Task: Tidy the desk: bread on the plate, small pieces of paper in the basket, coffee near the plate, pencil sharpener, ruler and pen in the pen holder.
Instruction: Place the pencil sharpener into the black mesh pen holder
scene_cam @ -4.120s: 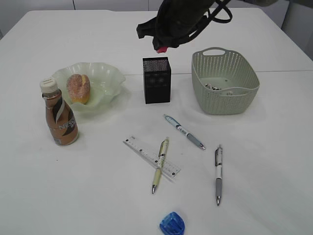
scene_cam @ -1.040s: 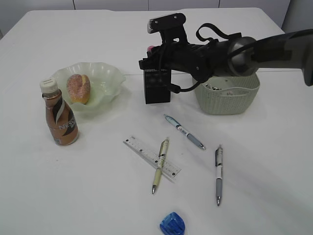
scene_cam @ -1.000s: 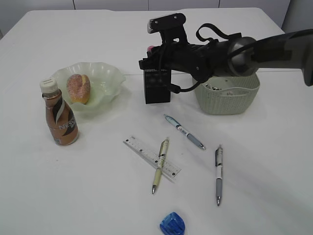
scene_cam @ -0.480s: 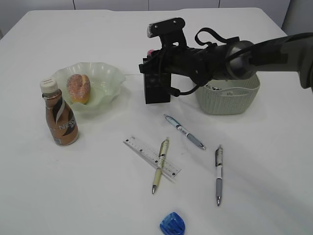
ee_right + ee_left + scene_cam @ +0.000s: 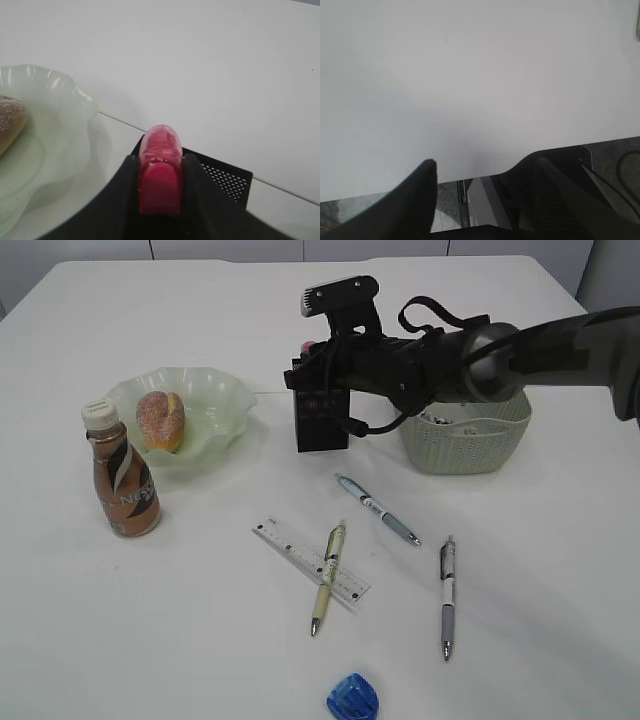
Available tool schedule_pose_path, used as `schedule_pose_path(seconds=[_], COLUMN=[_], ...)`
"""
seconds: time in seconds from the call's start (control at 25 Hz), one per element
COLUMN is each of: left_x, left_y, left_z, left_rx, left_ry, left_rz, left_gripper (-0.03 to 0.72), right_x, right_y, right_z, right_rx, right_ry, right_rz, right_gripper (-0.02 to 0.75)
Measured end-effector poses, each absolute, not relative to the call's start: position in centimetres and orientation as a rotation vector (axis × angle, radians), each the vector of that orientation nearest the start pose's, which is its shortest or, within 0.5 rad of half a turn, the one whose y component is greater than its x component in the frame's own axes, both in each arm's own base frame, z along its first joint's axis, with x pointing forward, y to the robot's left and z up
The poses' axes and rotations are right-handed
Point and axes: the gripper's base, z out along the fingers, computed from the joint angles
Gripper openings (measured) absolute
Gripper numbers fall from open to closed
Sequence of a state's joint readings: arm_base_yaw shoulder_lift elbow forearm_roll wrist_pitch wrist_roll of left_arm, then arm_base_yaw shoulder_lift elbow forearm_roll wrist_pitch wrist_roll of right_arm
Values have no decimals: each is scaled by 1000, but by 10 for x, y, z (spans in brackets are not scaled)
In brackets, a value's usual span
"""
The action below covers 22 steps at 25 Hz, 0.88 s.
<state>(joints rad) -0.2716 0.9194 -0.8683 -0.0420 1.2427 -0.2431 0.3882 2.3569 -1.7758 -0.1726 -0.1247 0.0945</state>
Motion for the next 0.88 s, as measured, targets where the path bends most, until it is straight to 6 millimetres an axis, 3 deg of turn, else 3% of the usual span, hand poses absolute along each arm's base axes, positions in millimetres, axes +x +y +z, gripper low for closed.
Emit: schedule_pose_path(seconds=[0.52,0.88], left_x=[135,135], left_y=[-41,-41], left_z=[317,317], left_rx=[31,31], left_ry=[2794,2794], left_rz=[-188,-188], left_gripper=[433,433], right_x=[502,502], right_y=[207,207], right_z=[163,163], right_rx=[-463,-463], right_ry=[1893,1893], right_rz=[227,227], right_gripper=[225,379])
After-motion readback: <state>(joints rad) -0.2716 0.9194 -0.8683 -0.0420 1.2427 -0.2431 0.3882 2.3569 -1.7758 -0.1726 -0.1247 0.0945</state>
